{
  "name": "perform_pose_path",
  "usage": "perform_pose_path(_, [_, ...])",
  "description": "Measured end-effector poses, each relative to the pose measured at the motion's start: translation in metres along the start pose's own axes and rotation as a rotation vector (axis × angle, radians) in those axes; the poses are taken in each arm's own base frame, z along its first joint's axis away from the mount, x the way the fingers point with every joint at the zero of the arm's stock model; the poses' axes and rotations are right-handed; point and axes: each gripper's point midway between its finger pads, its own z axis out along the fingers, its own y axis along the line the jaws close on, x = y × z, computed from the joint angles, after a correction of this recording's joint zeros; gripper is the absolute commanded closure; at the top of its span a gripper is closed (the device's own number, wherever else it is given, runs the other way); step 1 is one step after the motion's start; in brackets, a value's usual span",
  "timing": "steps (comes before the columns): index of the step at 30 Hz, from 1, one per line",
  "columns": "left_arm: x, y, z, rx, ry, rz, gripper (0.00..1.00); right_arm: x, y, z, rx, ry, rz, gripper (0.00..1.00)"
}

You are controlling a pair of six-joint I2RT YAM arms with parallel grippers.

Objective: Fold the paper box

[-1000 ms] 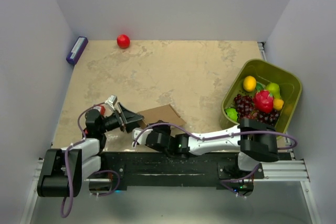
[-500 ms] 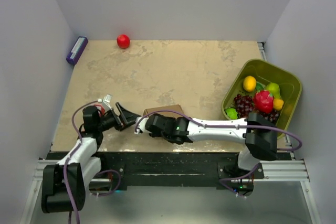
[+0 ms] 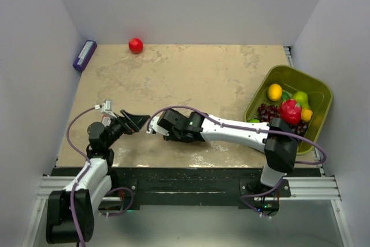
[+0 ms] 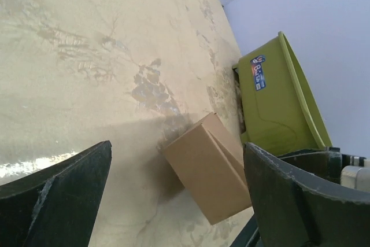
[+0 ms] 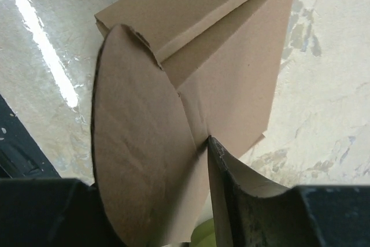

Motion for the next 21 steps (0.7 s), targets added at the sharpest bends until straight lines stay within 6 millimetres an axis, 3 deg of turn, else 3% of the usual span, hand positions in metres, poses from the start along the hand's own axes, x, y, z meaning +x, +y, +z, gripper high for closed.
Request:
perform_pose_path(2, [0.006,0.003,0.003,-0.006,0.014,-0.014,0.00,0.003,0.001,0.007,0.007,0.013,-0.001,0.46])
perform_pose_path(3, [0.007,0.004,0.005,-0.007,0.019,-0.017,0.00,0.004,0.002,0.010,0.011,0.013,-0.001,0.31])
perform_pose_path(8, [0.016,0.015,0.009,-0.039,0.046,-0.047,0.00,0.005,0.011,0.016,-0.008,0.006,0.025,0.01])
perform_pose_path(15, [0.021,0.022,0.008,-0.076,0.061,-0.060,0.00,-0.008,0.028,0.008,-0.094,-0.059,0.077,0.01])
perform_pose_path(18, [0.029,0.027,0.006,-0.098,0.092,-0.058,0.00,-0.019,0.029,-0.016,-0.133,-0.142,0.120,0.01])
perform_pose_path(21, [0.045,0.026,0.008,-0.103,0.162,-0.036,0.00,-0.036,0.016,-0.054,-0.150,-0.279,0.210,0.01])
